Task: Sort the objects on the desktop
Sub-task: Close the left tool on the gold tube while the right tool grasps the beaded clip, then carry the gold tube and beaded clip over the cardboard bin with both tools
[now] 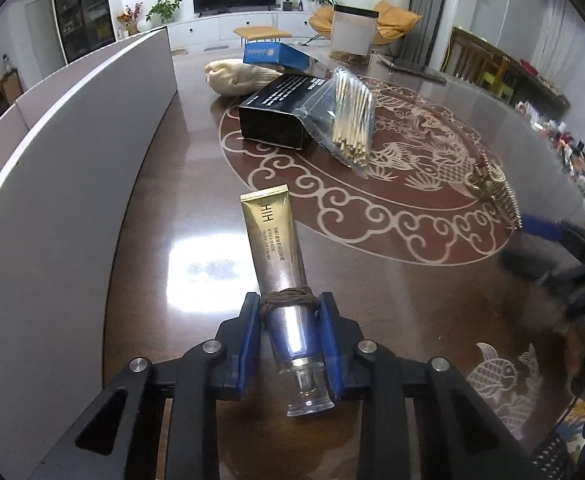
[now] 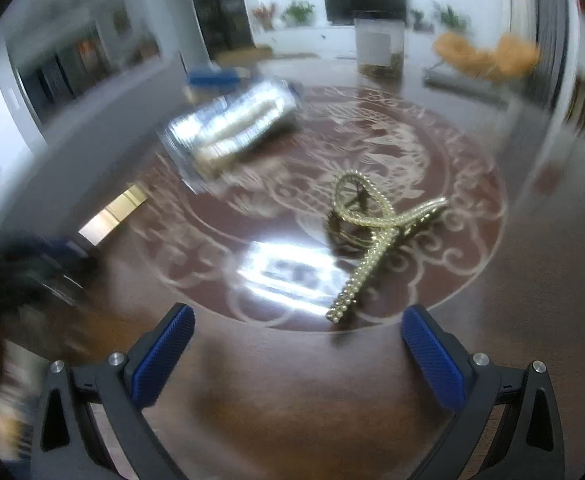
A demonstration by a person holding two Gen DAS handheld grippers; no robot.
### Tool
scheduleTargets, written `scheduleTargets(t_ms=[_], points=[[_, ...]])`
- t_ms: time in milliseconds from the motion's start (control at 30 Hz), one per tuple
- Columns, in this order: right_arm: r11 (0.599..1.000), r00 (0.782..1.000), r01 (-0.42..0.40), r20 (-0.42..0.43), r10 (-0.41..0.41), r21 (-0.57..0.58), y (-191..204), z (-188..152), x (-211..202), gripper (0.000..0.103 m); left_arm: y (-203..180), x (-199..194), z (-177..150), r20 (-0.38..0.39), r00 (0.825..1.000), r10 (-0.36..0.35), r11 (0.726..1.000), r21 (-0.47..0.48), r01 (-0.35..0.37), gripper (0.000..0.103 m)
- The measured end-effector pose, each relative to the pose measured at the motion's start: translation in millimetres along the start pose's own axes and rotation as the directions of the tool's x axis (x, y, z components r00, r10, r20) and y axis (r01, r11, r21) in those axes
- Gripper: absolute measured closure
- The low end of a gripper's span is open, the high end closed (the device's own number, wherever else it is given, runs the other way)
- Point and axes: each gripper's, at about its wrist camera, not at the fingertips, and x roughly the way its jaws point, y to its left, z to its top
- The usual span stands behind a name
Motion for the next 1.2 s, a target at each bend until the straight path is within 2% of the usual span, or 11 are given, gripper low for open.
scheduleTargets(t_ms=[33, 67, 133, 367, 400, 433, 467, 600, 733, 867, 1200], points=[[0.991, 0.997, -0.075, 0.02, 0.073, 0.108, -16, 1, -7, 0.0, -2, -2, -4, 0.009, 1.0, -0.004, 1.0, -0.004, 0.004, 0.074], [0.982, 0.996, -0.089, 0.027, 0.086, 0.168, -25, 1, -9, 0.0, -3, -3, -6, 0.016, 1.0, -0.003, 1.0, -0.007, 0.003, 0.074], [0.971, 0.999, -0.048, 0.013, 0.046, 0.233, -31, 8, -7, 0.0, -8, -6, -12, 0.033, 0.999, 0.005, 1.0, -0.012, -0.004, 0.074], [0.966, 0.993, 0.112, 0.003, -0.115, 0.232, -3, 42, 34, 0.004, -9, -11, -20, 0.048, 0.999, -0.003, 0.999, -0.04, 0.005, 0.074], [0.964, 0.989, 0.146, -0.001, -0.149, 0.221, -2, 45, 38, 0.011, -8, -12, -21, 0.047, 0.999, -0.001, 0.999, -0.042, 0.003, 0.074], [0.96, 0.981, 0.192, 0.0, -0.196, 0.206, 0, 48, 40, 0.032, -7, -12, -22, 0.047, 0.999, 0.0, 0.999, -0.045, 0.002, 0.074], [0.958, 0.979, 0.195, 0.016, -0.203, 0.212, -2, 48, 39, 0.06, -6, -14, -23, 0.05, 0.999, -0.001, 0.999, -0.047, 0.003, 0.074], [0.963, 0.986, 0.145, 0.044, -0.159, 0.225, -18, 42, 23, 0.06, -4, -22, -29, 0.073, 0.997, -0.006, 0.999, -0.045, 0.009, 0.074], [0.985, 0.995, 0.041, 0.087, -0.056, 0.166, -18, 32, -11, 0.06, -6, -35, -32, 0.103, 0.994, -0.041, 0.998, -0.051, 0.047, 0.074], [0.997, 0.997, 0.001, 0.075, -0.007, 0.076, 5, 27, -33, 0.06, -8, -53, -29, 0.142, 0.986, -0.088, 0.993, -0.071, 0.099, 0.074], [0.995, 0.994, -0.073, 0.081, 0.079, -0.066, 63, 24, -48, 0.06, 14, -86, -36, 0.185, 0.978, -0.093, 0.988, -0.106, 0.114, 0.074]])
